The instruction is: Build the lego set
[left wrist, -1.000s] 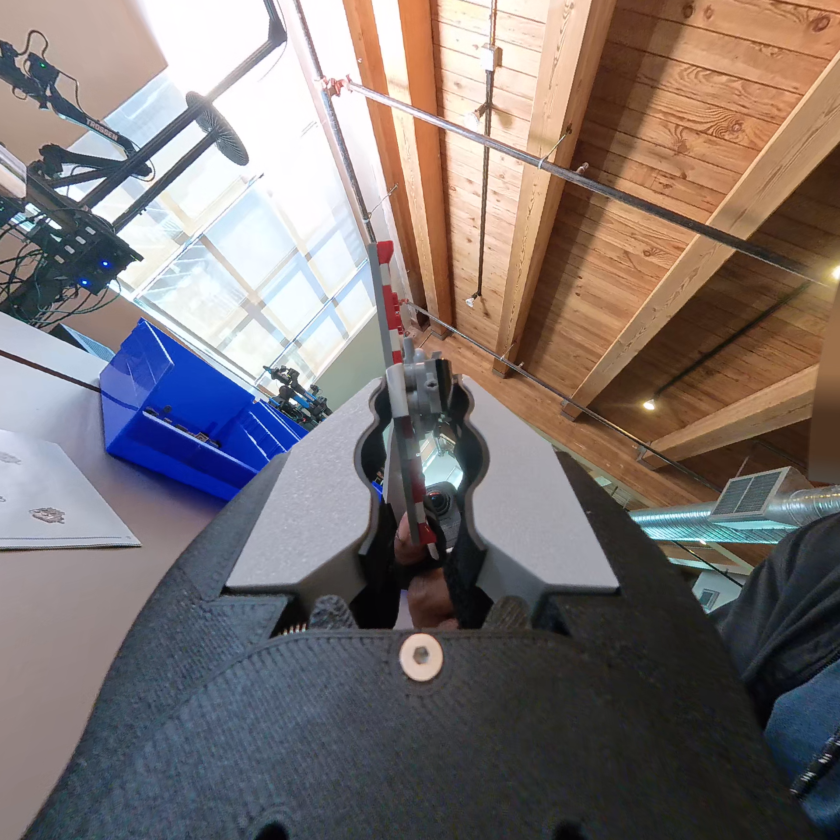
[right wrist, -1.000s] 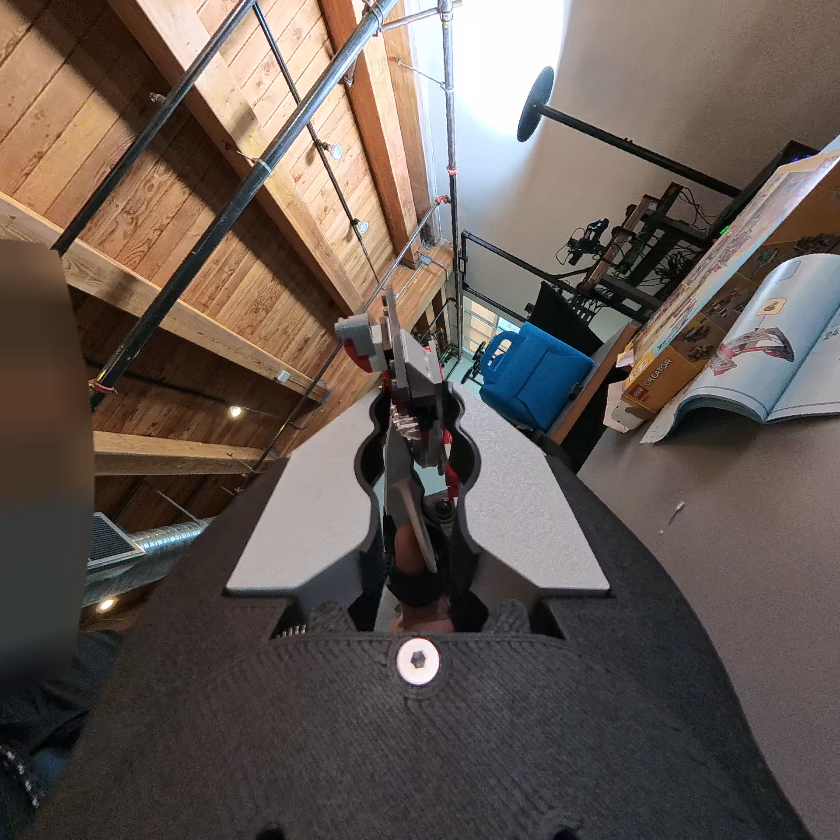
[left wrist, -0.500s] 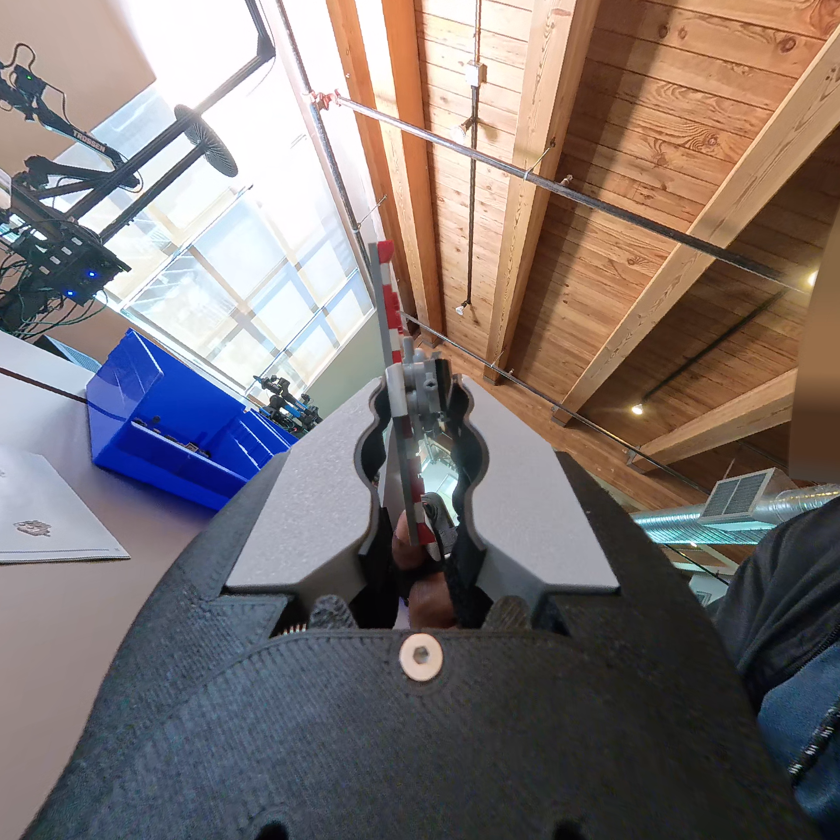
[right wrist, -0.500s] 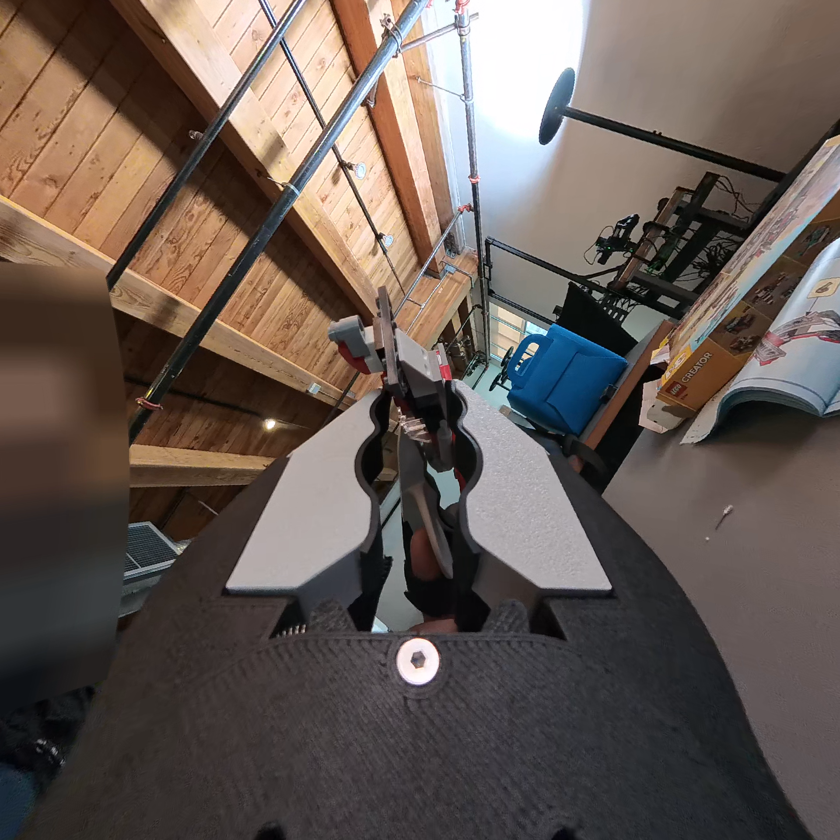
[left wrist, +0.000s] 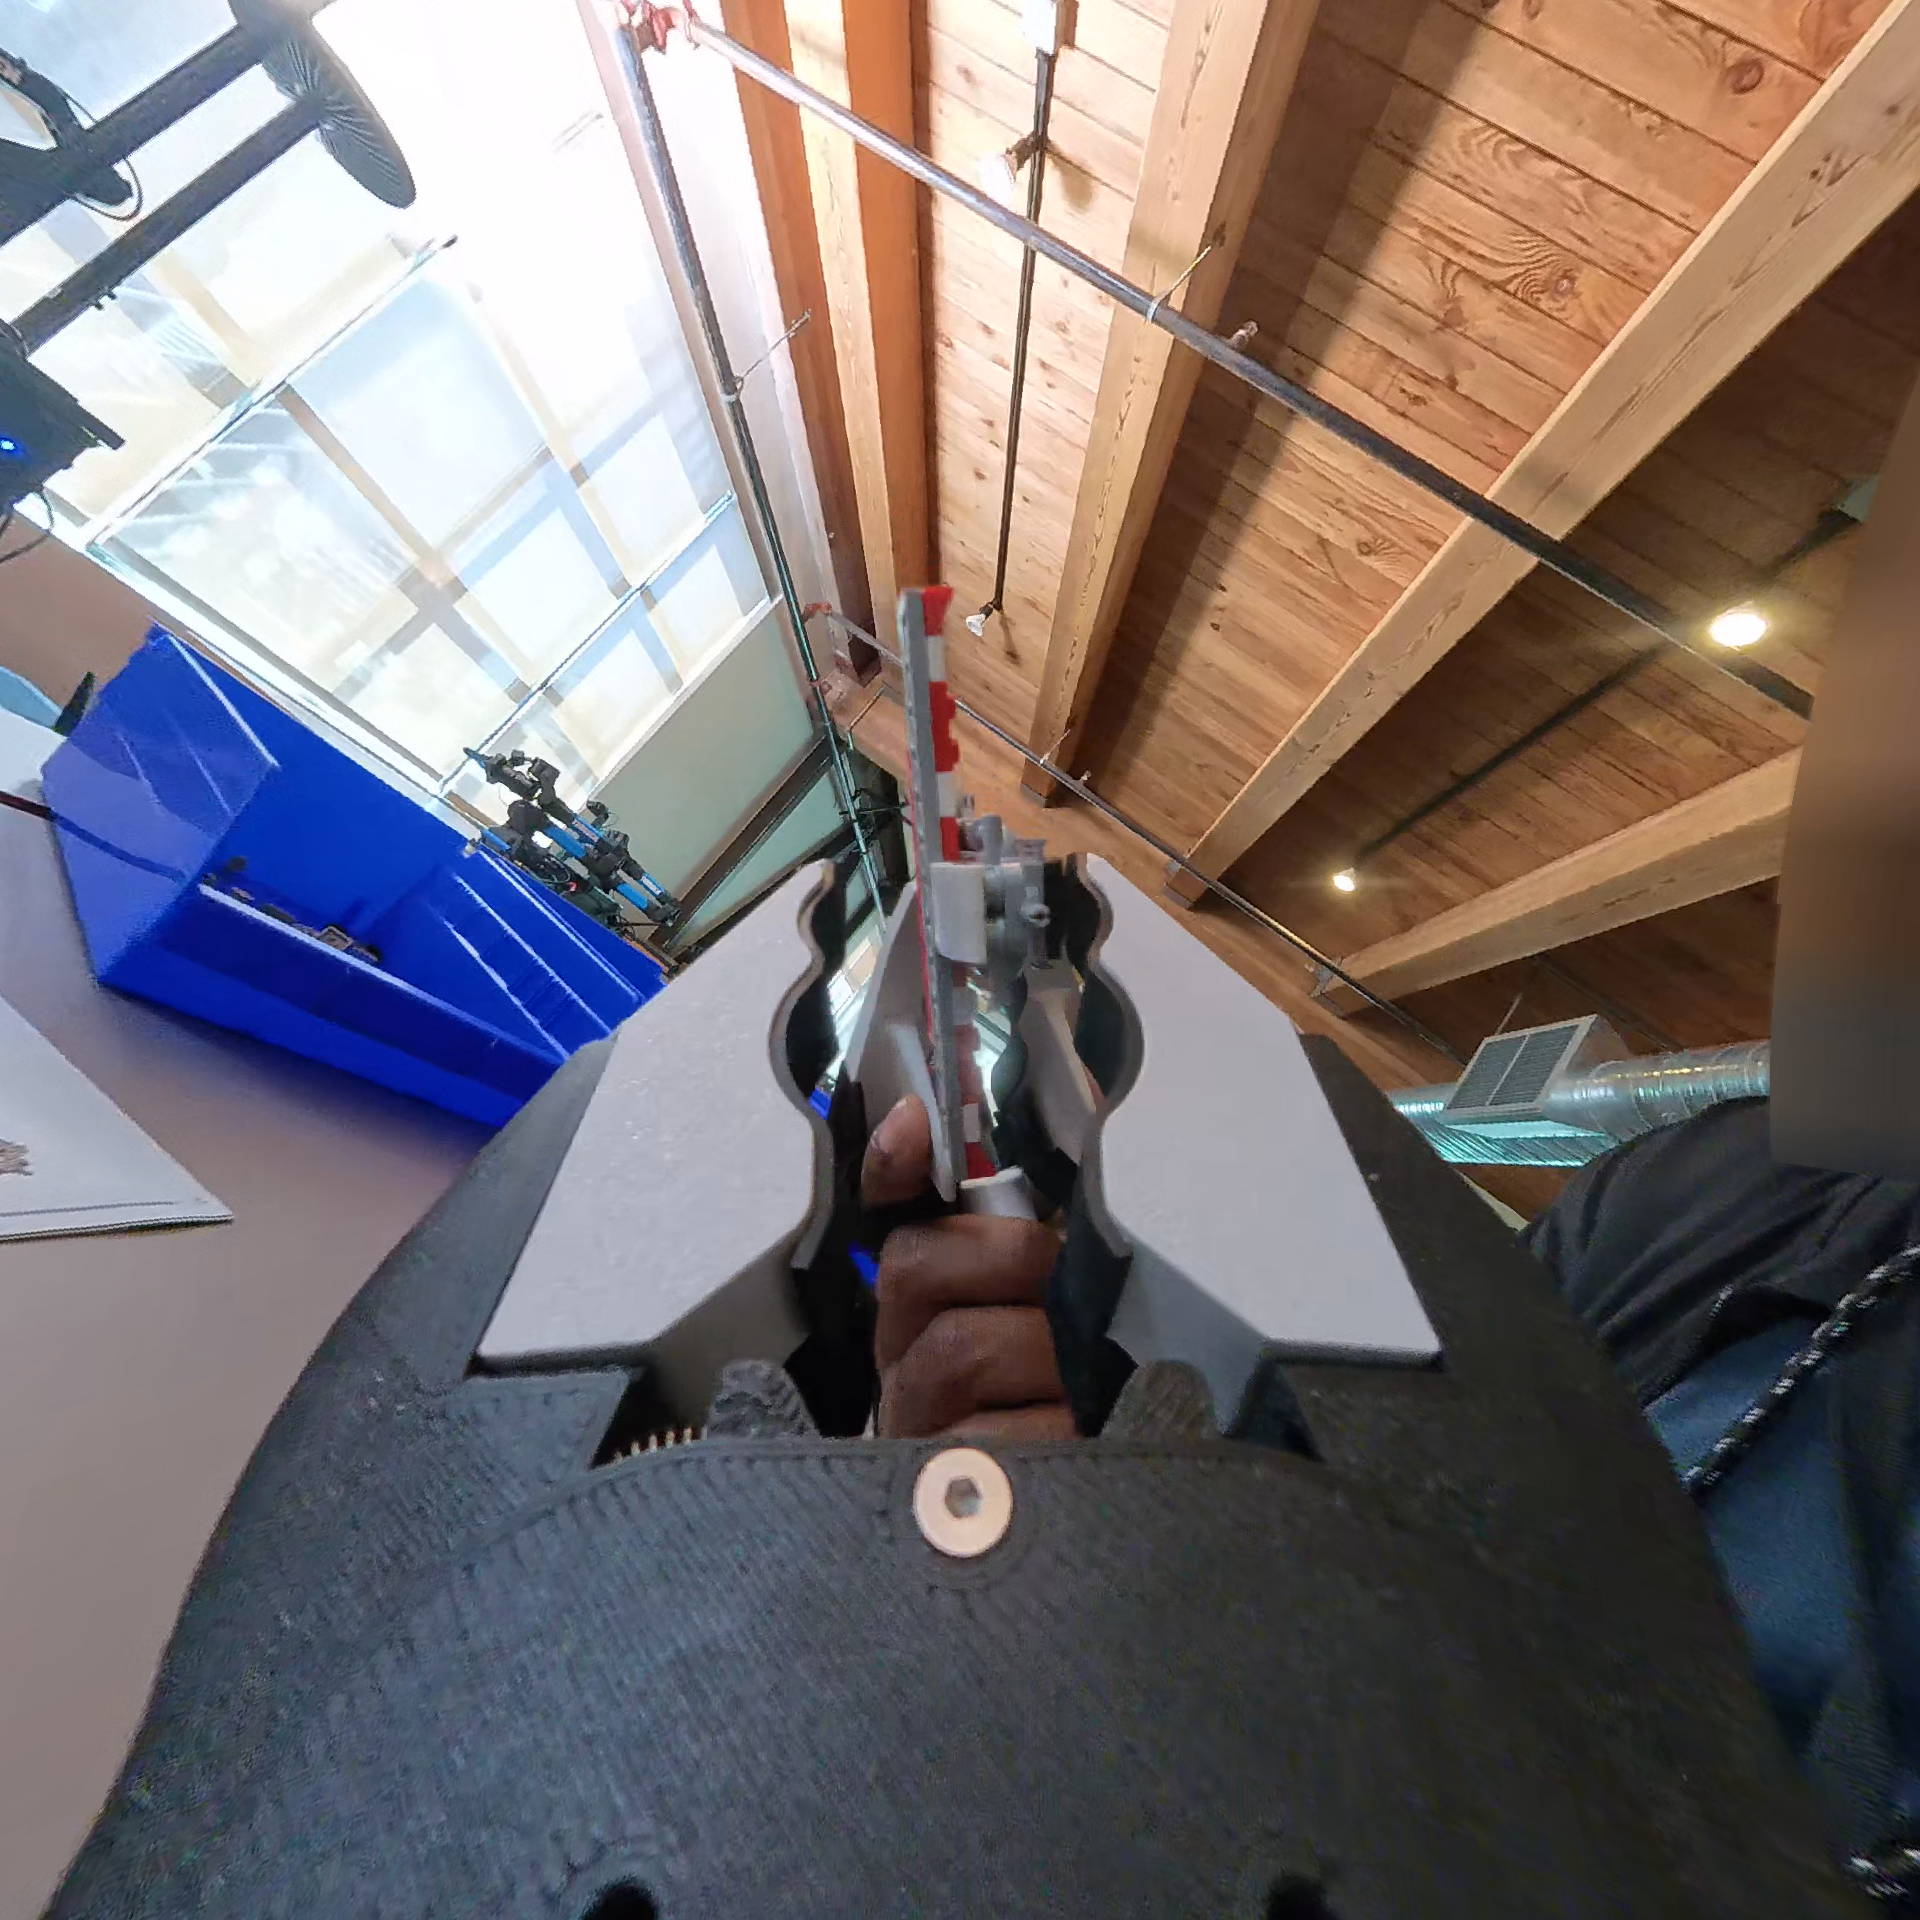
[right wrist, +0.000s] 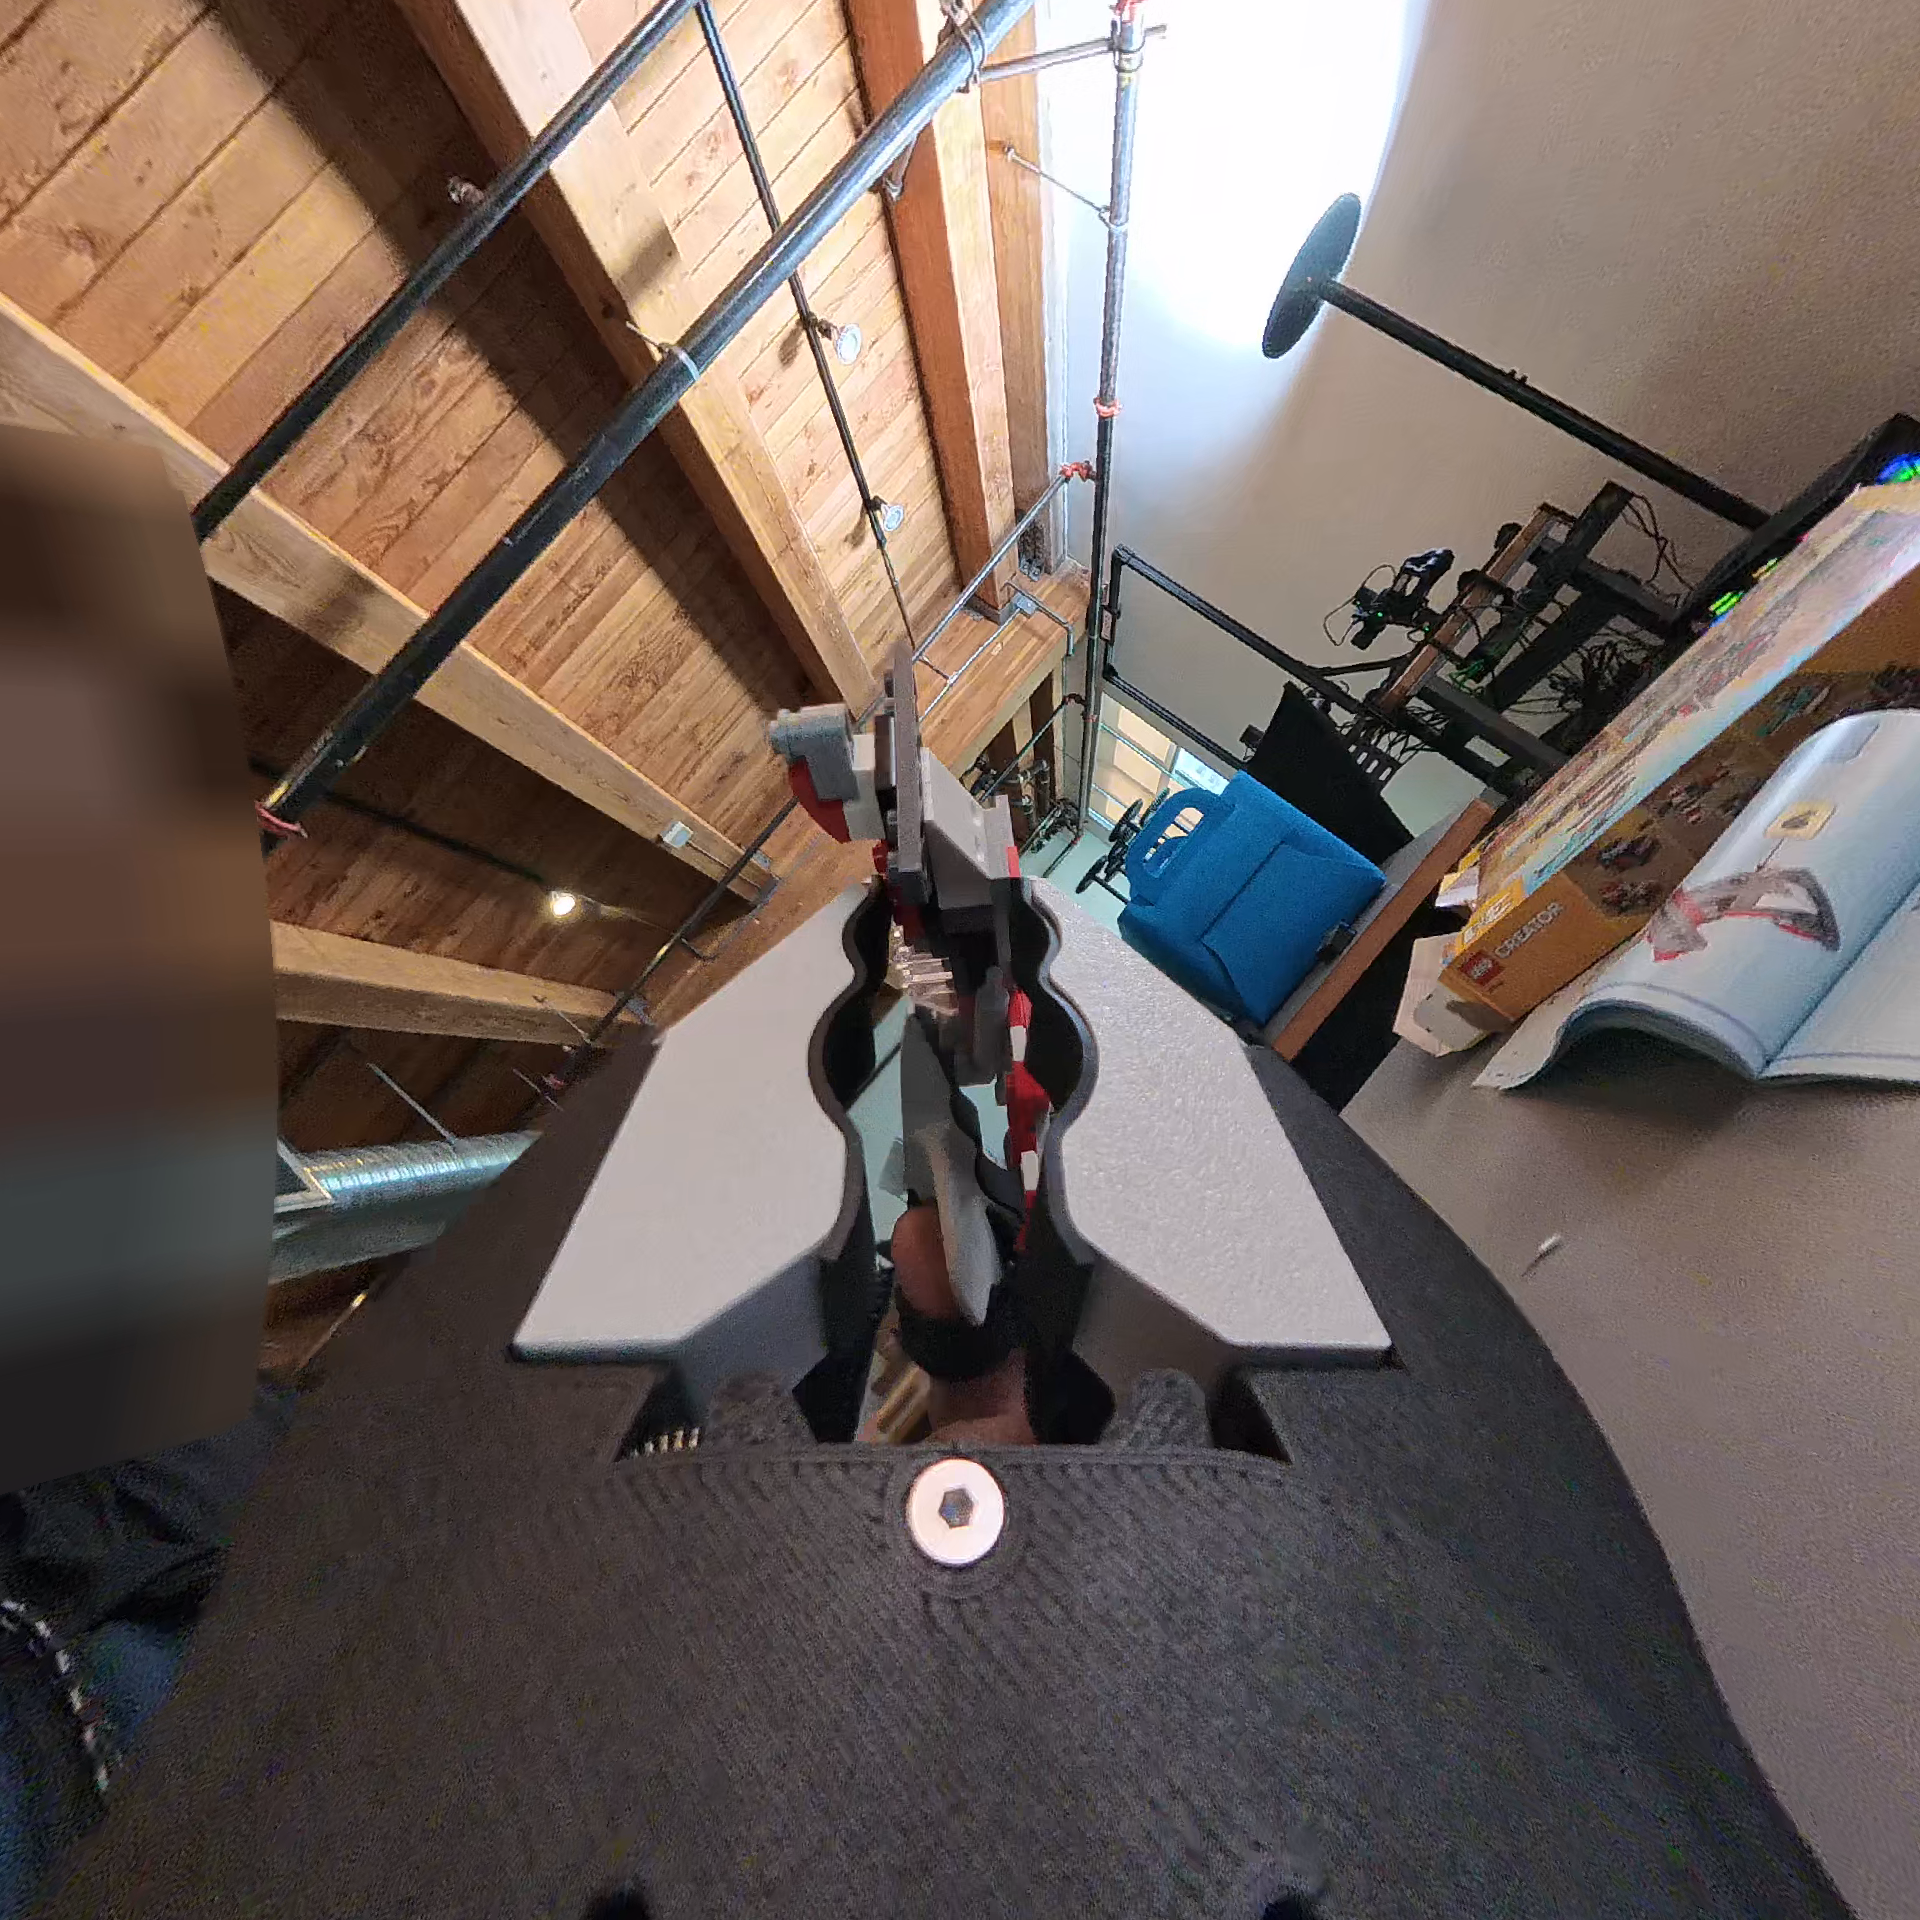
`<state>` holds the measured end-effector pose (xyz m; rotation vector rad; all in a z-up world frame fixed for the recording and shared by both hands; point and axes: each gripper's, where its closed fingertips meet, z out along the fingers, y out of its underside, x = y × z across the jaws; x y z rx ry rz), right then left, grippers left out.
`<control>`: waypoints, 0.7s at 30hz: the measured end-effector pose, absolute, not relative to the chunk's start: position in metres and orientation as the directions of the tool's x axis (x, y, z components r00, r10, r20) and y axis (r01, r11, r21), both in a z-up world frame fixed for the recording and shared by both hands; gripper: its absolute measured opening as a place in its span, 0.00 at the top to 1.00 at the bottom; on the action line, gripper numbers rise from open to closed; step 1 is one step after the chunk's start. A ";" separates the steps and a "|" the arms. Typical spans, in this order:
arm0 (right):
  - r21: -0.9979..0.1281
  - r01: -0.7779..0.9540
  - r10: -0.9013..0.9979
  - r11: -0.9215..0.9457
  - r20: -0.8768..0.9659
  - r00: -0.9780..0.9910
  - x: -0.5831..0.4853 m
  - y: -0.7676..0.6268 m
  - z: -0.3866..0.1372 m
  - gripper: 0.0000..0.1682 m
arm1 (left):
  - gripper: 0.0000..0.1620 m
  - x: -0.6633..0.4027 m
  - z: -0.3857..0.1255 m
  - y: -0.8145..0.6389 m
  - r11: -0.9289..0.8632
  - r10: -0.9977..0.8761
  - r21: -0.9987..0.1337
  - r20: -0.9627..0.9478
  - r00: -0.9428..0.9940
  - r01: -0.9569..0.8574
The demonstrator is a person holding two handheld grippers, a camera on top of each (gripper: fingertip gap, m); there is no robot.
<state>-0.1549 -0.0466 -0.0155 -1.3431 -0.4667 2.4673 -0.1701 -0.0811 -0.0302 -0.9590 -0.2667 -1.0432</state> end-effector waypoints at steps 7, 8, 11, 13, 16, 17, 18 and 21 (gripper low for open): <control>-0.600 -0.062 0.529 -0.798 -0.648 -0.548 -0.139 -0.050 -0.010 0.87 | 0.58 -0.199 -0.028 -0.091 0.149 -0.516 -0.616 0.618 0.593 0.773; -0.632 -0.053 0.549 -0.773 -0.624 -0.556 -0.136 -0.051 -0.010 0.87 | 0.58 -0.202 -0.026 -0.094 0.141 -0.501 -0.649 0.604 0.619 0.747; -0.747 -0.001 0.603 -0.665 -0.536 -0.591 -0.128 -0.060 -0.014 0.87 | 0.56 -0.197 -0.024 -0.102 0.047 -0.455 -0.770 0.551 0.700 0.636; -0.827 0.039 0.652 -0.560 -0.469 -0.596 -0.123 -0.065 -0.021 0.87 | 0.56 -0.187 -0.031 -0.105 -0.057 -0.422 -0.839 0.512 0.748 0.541; -0.907 0.088 0.698 -0.411 -0.375 -0.610 -0.120 -0.073 -0.031 0.87 | 0.57 -0.169 -0.048 -0.104 -0.216 -0.377 -0.897 0.441 0.814 0.386; -0.920 0.098 0.698 -0.379 -0.354 -0.623 -0.119 -0.075 -0.032 0.87 | 0.58 -0.164 -0.052 -0.103 -0.254 -0.370 -0.906 0.414 0.832 0.338; -0.928 0.108 0.691 -0.357 -0.341 -0.638 -0.117 -0.077 -0.033 0.87 | 0.60 -0.158 -0.053 -0.102 -0.280 -0.371 -0.913 0.387 0.844 0.296; -0.943 0.132 0.674 -0.304 -0.311 -0.670 -0.115 -0.083 -0.036 0.86 | 0.64 -0.141 -0.049 -0.101 -0.304 -0.414 -0.927 0.337 0.846 0.221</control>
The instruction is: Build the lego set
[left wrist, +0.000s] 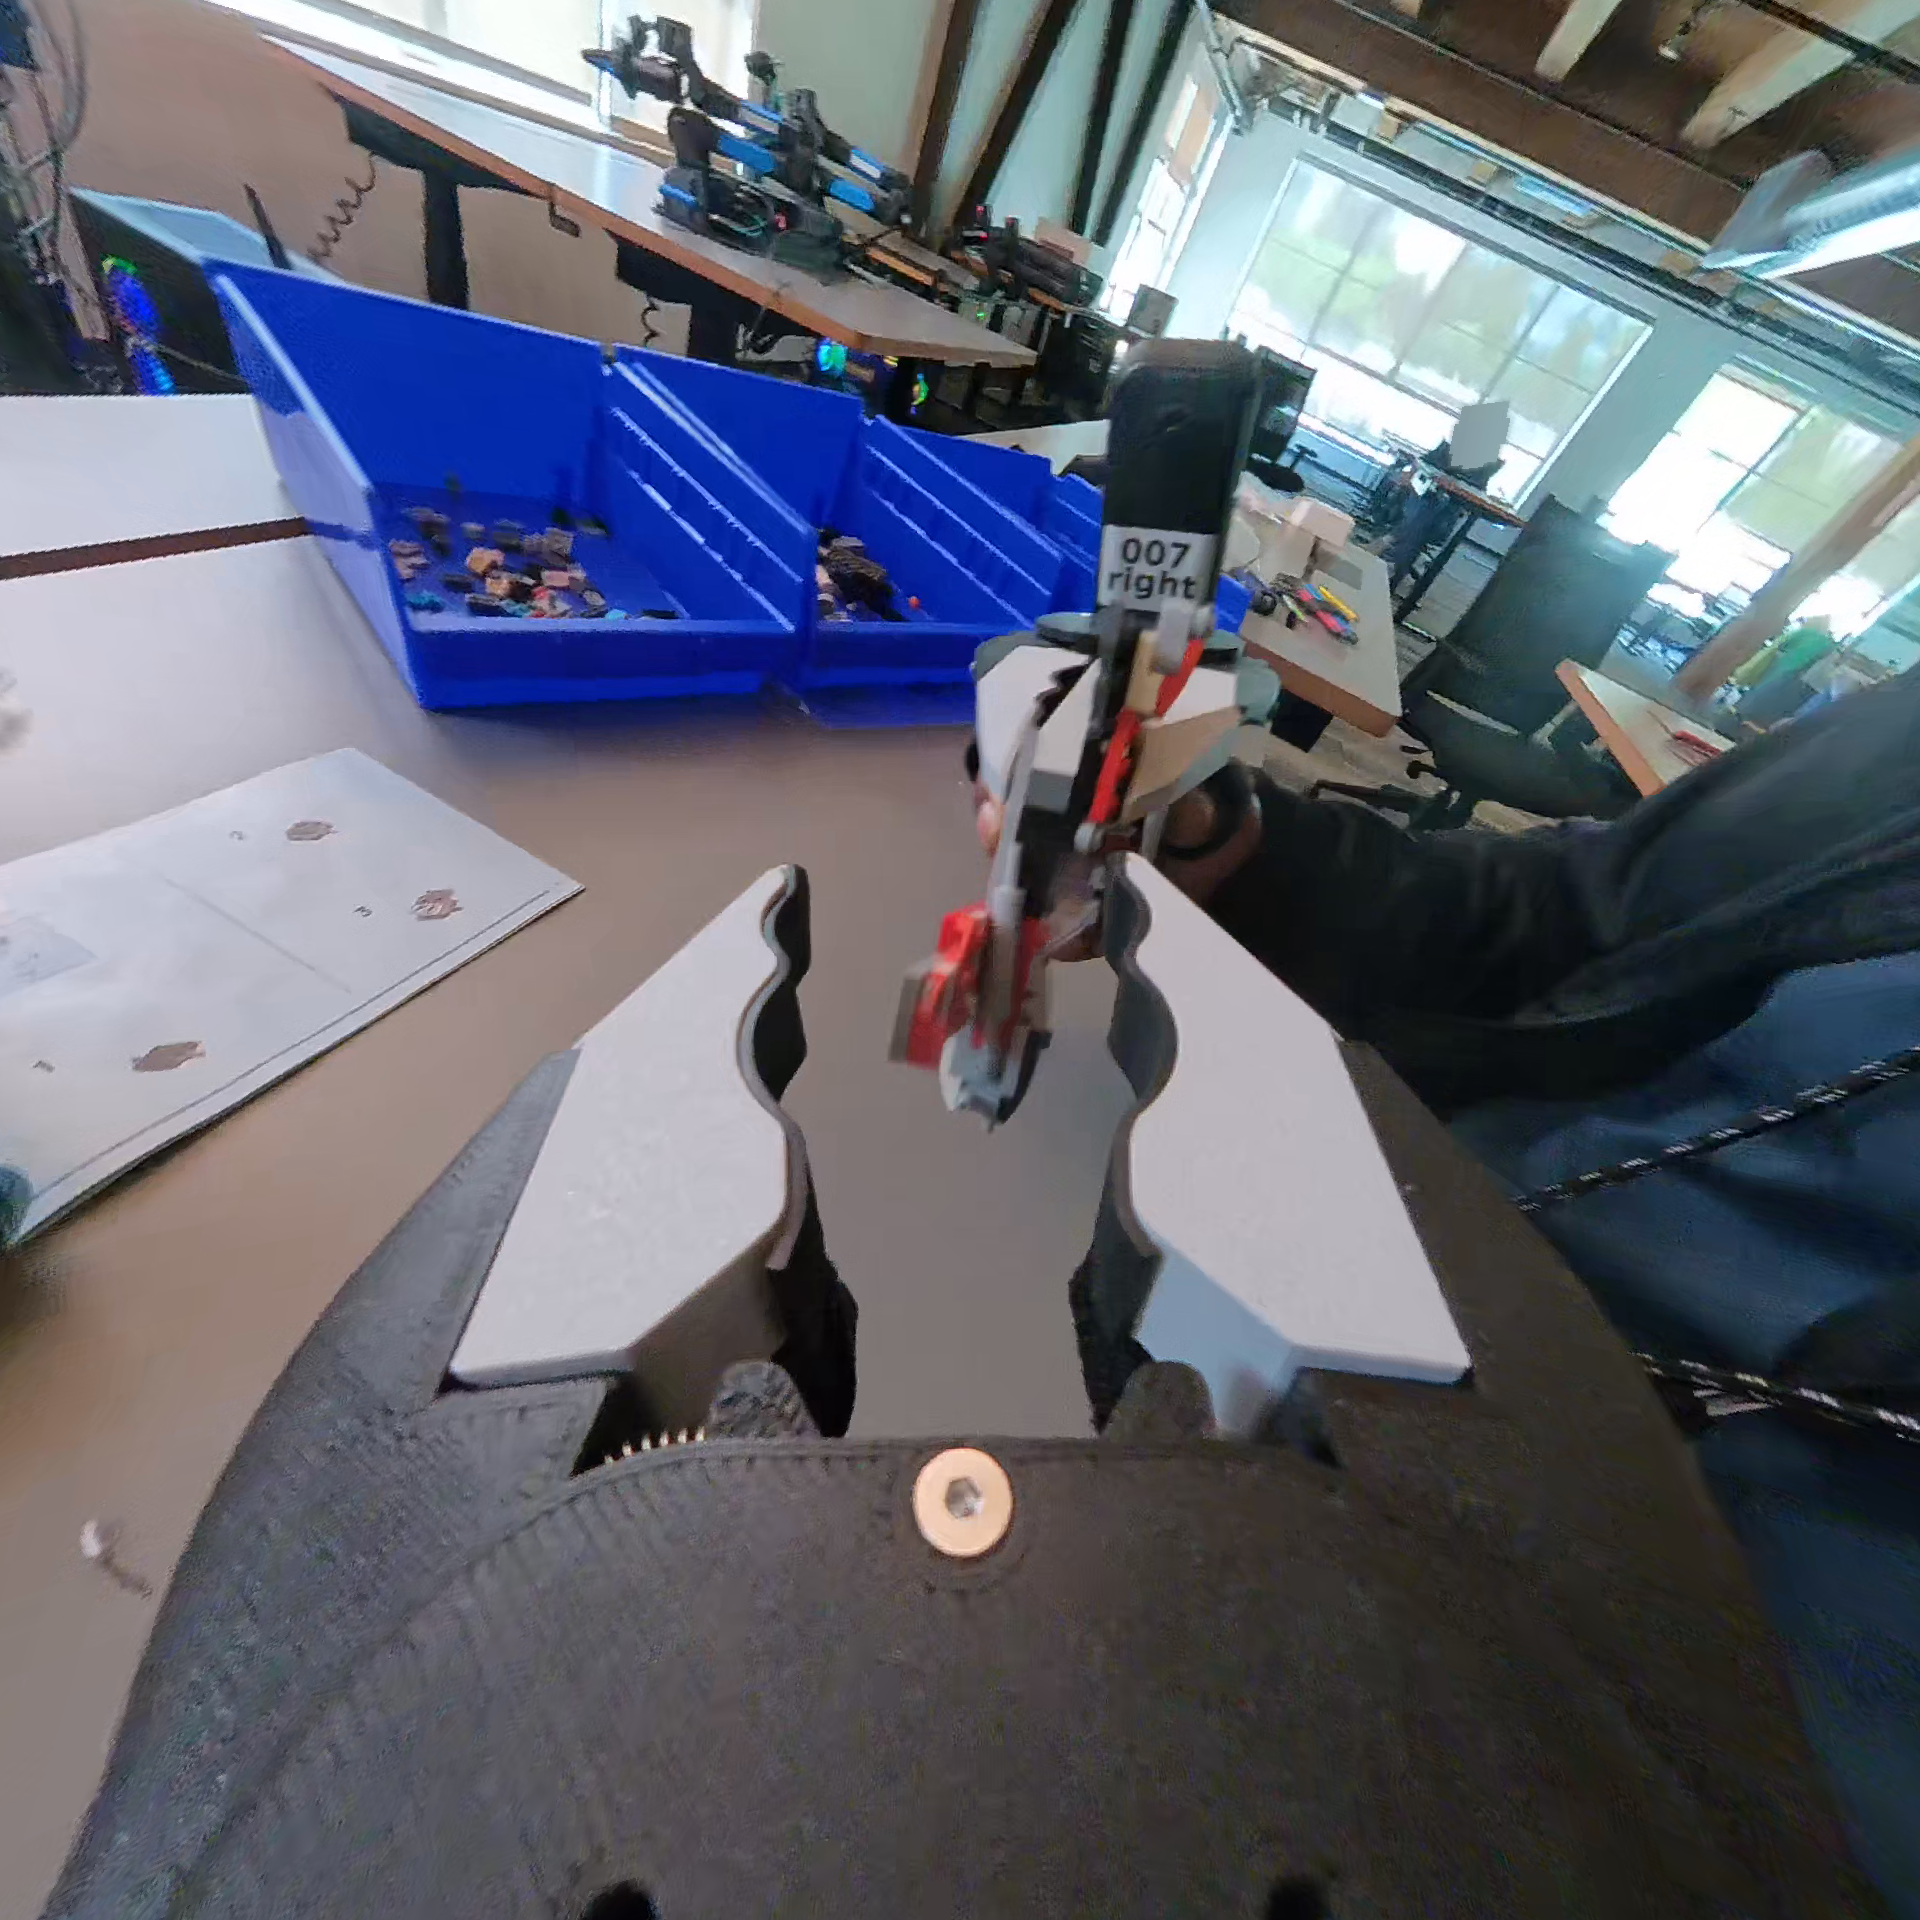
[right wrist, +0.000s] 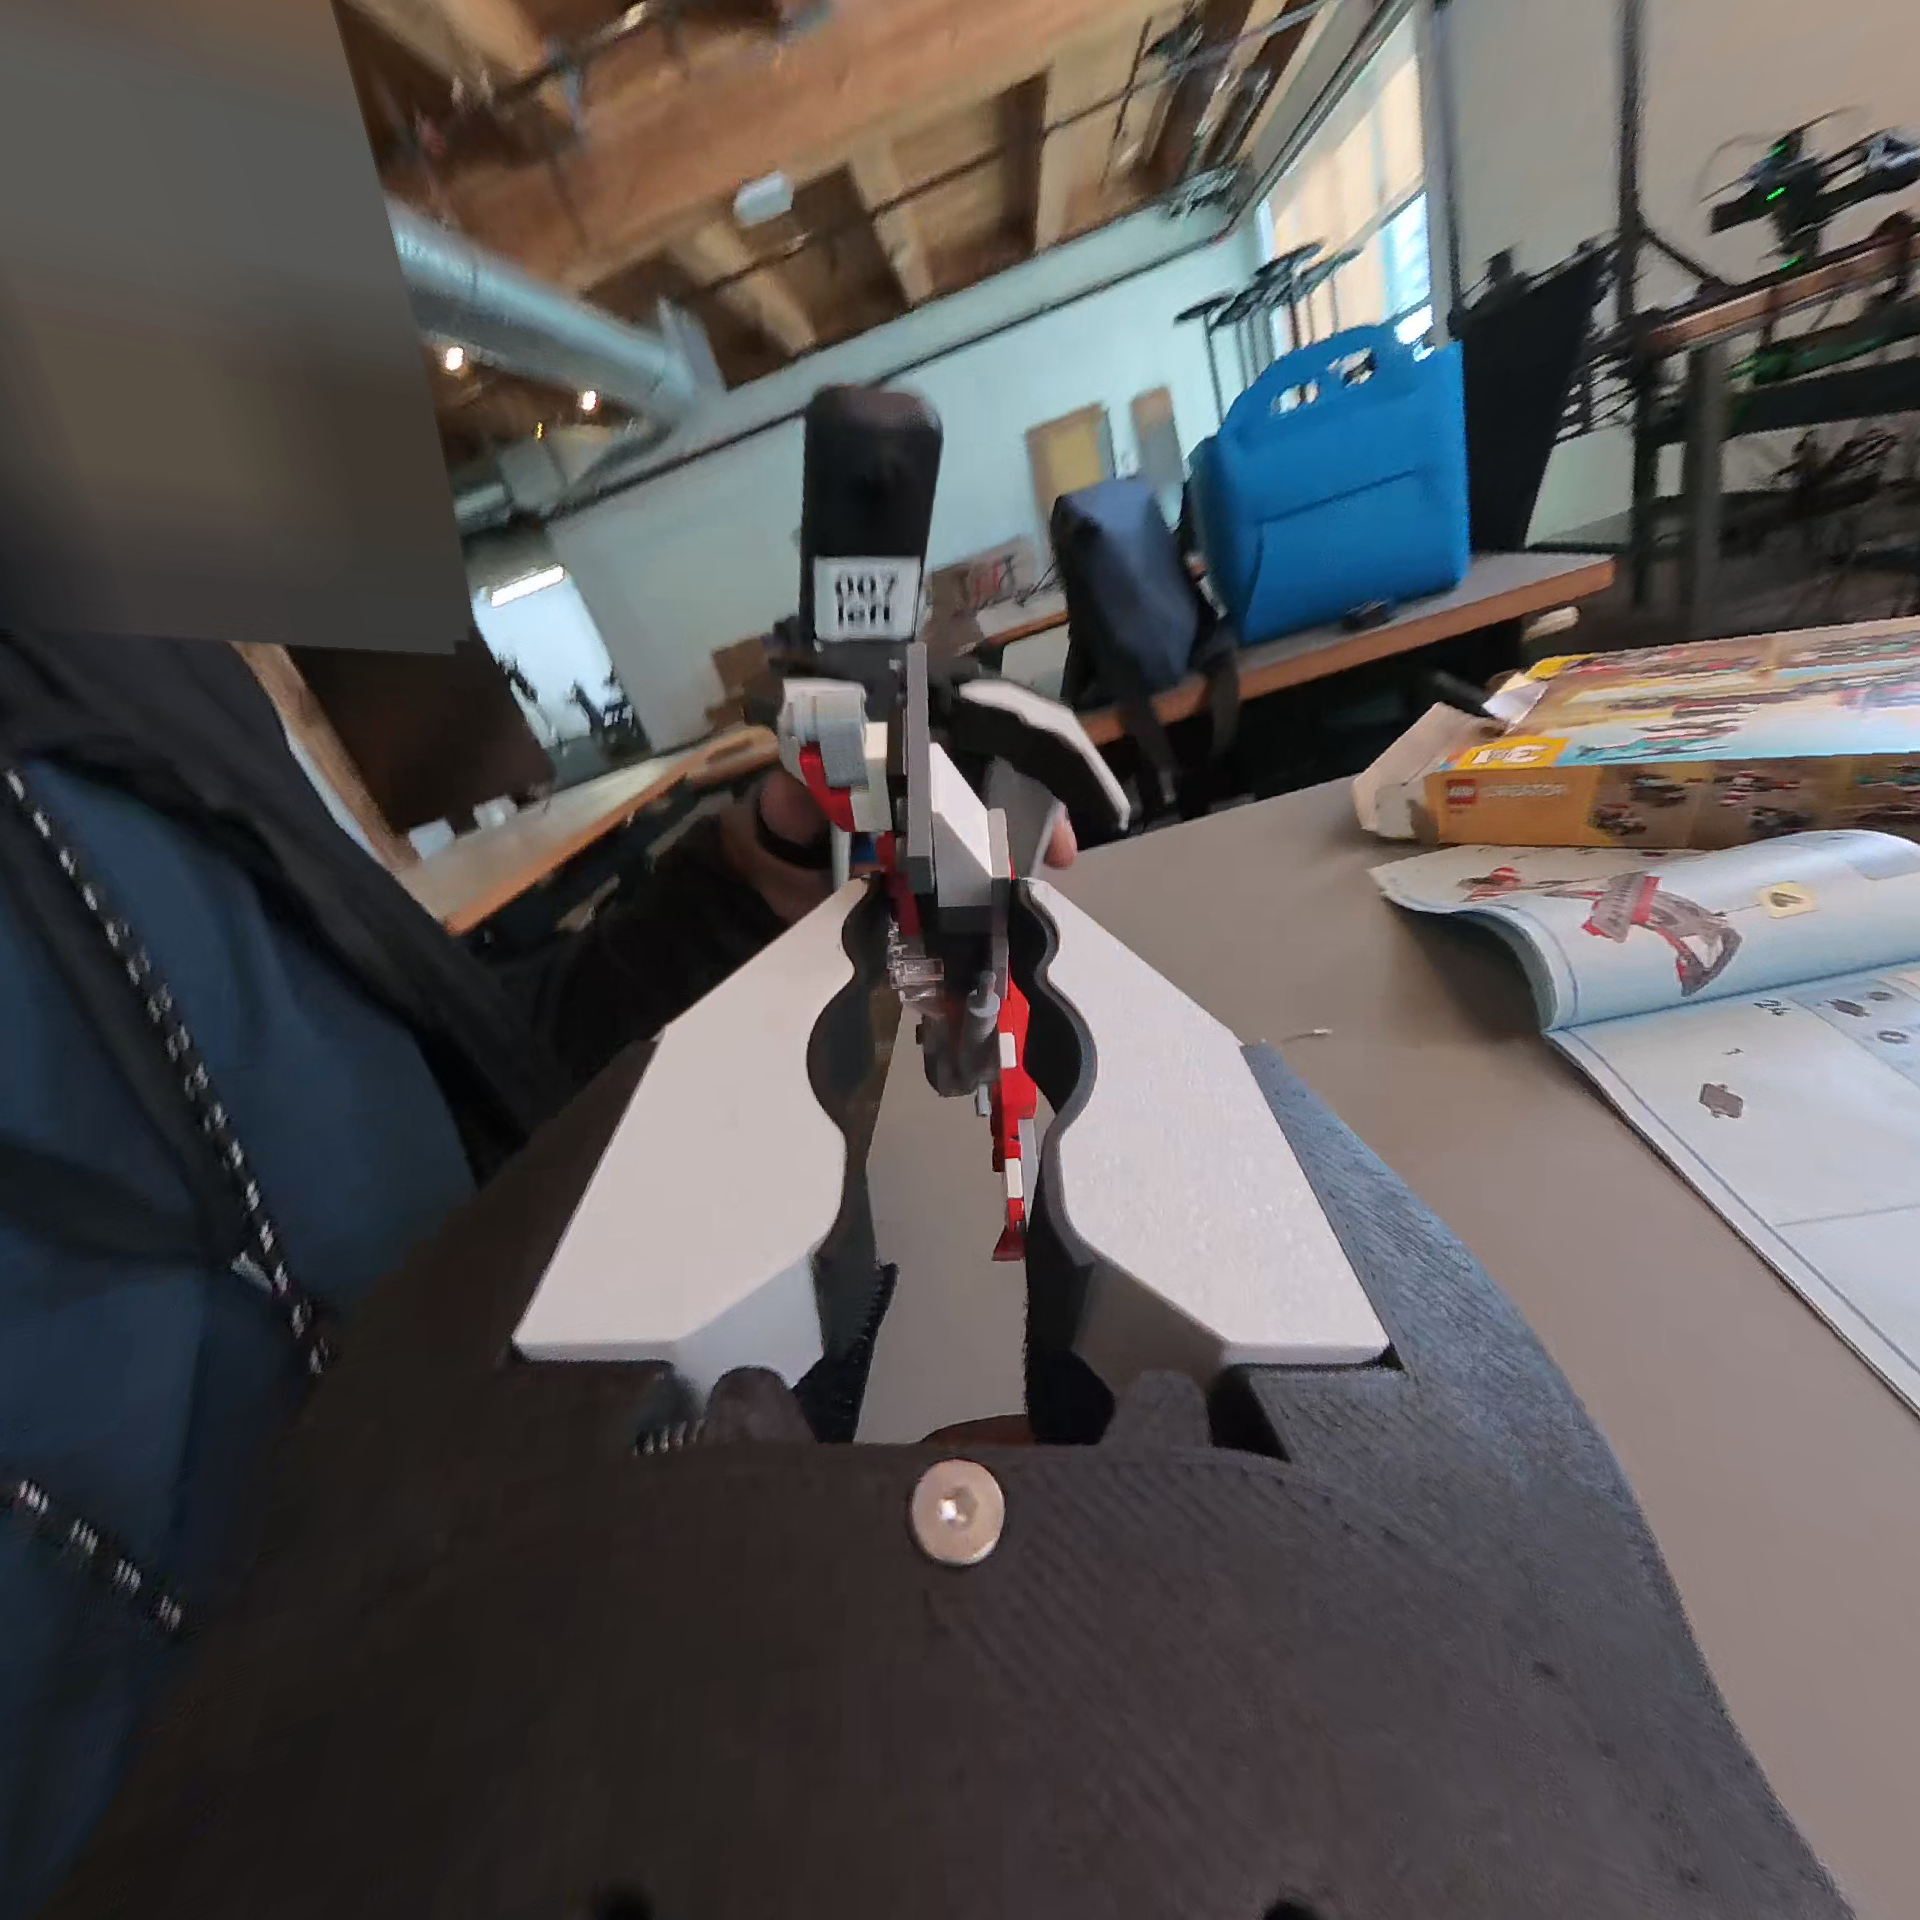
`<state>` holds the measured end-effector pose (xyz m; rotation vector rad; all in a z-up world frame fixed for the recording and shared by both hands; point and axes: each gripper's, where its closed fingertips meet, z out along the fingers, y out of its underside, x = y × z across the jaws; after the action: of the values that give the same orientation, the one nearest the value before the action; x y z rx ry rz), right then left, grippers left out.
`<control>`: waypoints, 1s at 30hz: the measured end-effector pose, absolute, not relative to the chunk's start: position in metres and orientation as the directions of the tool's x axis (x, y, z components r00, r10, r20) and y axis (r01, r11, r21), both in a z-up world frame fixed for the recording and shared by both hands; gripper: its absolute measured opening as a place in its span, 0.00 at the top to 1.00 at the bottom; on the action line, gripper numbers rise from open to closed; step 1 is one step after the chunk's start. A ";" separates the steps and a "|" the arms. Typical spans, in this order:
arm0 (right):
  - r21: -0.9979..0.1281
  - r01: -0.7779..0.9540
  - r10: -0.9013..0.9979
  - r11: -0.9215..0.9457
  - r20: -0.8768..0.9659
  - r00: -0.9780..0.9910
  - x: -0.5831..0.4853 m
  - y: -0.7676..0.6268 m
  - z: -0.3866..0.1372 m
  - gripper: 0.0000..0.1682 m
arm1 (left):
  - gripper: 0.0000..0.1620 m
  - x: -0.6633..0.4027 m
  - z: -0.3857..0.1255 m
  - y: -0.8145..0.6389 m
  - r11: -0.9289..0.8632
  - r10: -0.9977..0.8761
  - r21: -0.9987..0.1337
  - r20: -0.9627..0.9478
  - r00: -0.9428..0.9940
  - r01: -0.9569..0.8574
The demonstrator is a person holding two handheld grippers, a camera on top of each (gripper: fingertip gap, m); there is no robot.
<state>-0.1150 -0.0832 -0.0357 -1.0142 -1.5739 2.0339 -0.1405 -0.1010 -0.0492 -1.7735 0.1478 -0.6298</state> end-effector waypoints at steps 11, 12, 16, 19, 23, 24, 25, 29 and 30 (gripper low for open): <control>-0.966 0.184 0.630 -0.182 -0.258 -0.732 -0.114 -0.107 -0.043 0.86 | 0.76 -0.111 -0.047 -0.109 -0.316 -0.534 -0.942 0.277 0.799 0.116; -0.967 0.185 0.629 -0.174 -0.254 -0.735 -0.114 -0.108 -0.044 0.86 | 0.77 -0.109 -0.048 -0.109 -0.318 -0.540 -0.941 0.279 0.794 0.114; -0.970 0.185 0.623 -0.155 -0.242 -0.744 -0.112 -0.111 -0.044 0.86 | 0.80 -0.106 -0.050 -0.109 -0.325 -0.556 -0.939 0.289 0.779 0.117; -0.973 0.182 0.622 -0.140 -0.229 -0.749 -0.111 -0.112 -0.044 0.86 | 0.82 -0.102 -0.051 -0.110 -0.330 -0.573 -0.935 0.306 0.760 0.127; -0.977 0.178 0.618 -0.118 -0.213 -0.756 -0.109 -0.114 -0.043 0.86 | 0.84 -0.098 -0.051 -0.111 -0.329 -0.593 -0.935 0.316 0.741 0.135; -0.977 0.177 0.617 -0.116 -0.210 -0.758 -0.109 -0.115 -0.042 0.86 | 0.84 -0.098 -0.051 -0.111 -0.327 -0.596 -0.935 0.317 0.738 0.137; -0.978 0.176 0.616 -0.112 -0.207 -0.760 -0.108 -0.115 -0.042 0.86 | 0.84 -0.097 -0.050 -0.110 -0.325 -0.599 -0.935 0.318 0.735 0.140; -0.979 0.173 0.616 -0.104 -0.200 -0.762 -0.107 -0.114 -0.042 0.86 | 0.84 -0.096 -0.049 -0.109 -0.320 -0.604 -0.934 0.329 0.726 0.158; -0.979 0.173 0.615 -0.103 -0.200 -0.762 -0.107 -0.114 -0.042 0.86 | 0.84 -0.096 -0.049 -0.109 -0.317 -0.606 -0.934 0.332 0.723 0.163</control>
<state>-0.1068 -0.1141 -0.0419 -0.8658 -1.8527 1.9329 -0.0962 -0.1087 -0.0490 -1.7329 0.3529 -0.8008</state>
